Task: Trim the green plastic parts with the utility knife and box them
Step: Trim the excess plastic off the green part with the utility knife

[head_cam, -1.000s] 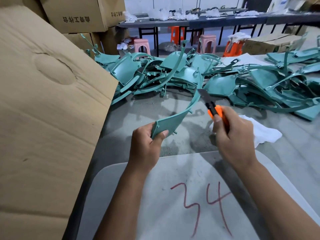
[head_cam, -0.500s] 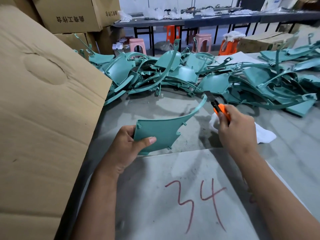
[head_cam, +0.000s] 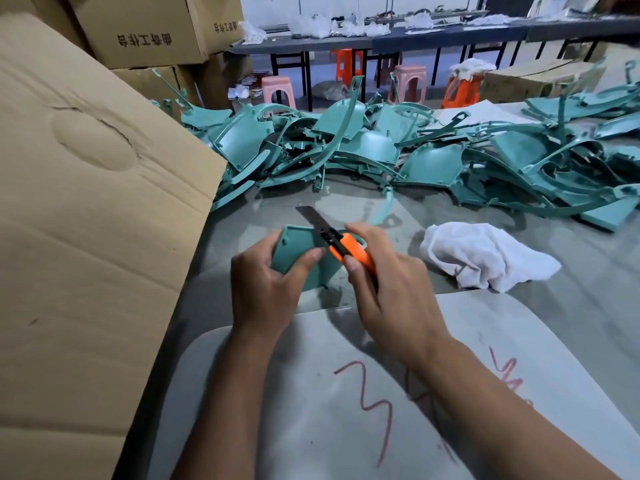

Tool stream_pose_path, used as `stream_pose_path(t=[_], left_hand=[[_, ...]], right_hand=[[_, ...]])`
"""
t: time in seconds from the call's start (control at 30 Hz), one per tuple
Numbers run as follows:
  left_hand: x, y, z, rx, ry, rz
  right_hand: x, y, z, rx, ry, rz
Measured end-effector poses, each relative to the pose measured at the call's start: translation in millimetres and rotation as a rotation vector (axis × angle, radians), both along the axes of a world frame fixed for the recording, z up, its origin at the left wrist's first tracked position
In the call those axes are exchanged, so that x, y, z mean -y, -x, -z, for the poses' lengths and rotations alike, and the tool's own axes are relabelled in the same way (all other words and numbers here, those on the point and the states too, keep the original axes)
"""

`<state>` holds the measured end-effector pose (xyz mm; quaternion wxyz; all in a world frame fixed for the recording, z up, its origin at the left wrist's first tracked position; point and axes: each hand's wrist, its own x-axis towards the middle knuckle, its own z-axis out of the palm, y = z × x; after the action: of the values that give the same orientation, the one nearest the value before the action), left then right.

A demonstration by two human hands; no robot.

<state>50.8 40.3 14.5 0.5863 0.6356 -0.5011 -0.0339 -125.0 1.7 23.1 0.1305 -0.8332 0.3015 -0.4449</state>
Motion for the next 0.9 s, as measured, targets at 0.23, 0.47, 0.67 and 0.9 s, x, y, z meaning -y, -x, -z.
stream_pose_path(t=[0.23,0.47,0.67,0.9], left_hand=[[-2,4,-4,-0.086,0.066,0.016],[-11,-10,-11,-0.303,0.161,0.052],[-13,-20,-11,-0.394,0.19,0.078],[-16,-31,-9,-0.41,0.132,0.155]], right_hand=[[8,9,2,0.014,0.008,0.012],[36,30,8,0.1,-0.007,0.174],[57,48,12,0.094,-0.061,0.295],[68,55,15,0.016,-0.08,0.389]])
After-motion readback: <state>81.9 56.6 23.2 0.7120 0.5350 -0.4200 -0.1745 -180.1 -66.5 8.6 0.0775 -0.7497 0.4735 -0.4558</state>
